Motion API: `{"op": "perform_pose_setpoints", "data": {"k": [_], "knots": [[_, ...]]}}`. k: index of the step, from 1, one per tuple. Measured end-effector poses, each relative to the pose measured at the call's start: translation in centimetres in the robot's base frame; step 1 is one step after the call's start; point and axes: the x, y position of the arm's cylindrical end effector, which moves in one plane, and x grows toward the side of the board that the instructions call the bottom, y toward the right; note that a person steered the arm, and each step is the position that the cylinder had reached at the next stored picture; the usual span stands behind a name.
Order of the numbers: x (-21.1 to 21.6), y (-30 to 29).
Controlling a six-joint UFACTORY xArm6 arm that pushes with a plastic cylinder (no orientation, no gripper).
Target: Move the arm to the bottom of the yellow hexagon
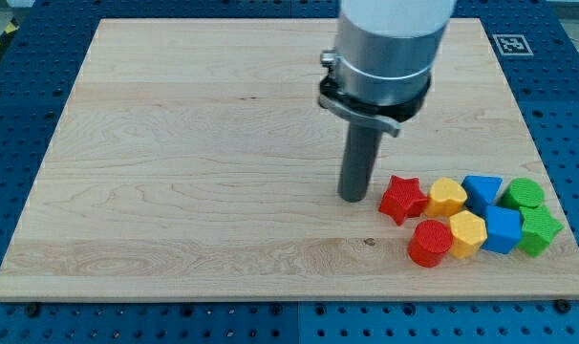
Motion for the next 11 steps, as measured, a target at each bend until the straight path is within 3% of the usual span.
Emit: {"op": "perform_pose_setpoints", "data": {"k": [1,2,4,11], "knots": [[1.7,-2.0],[6.1,-3.4],[10.5,-1.4],[10.4,13.4]]}}
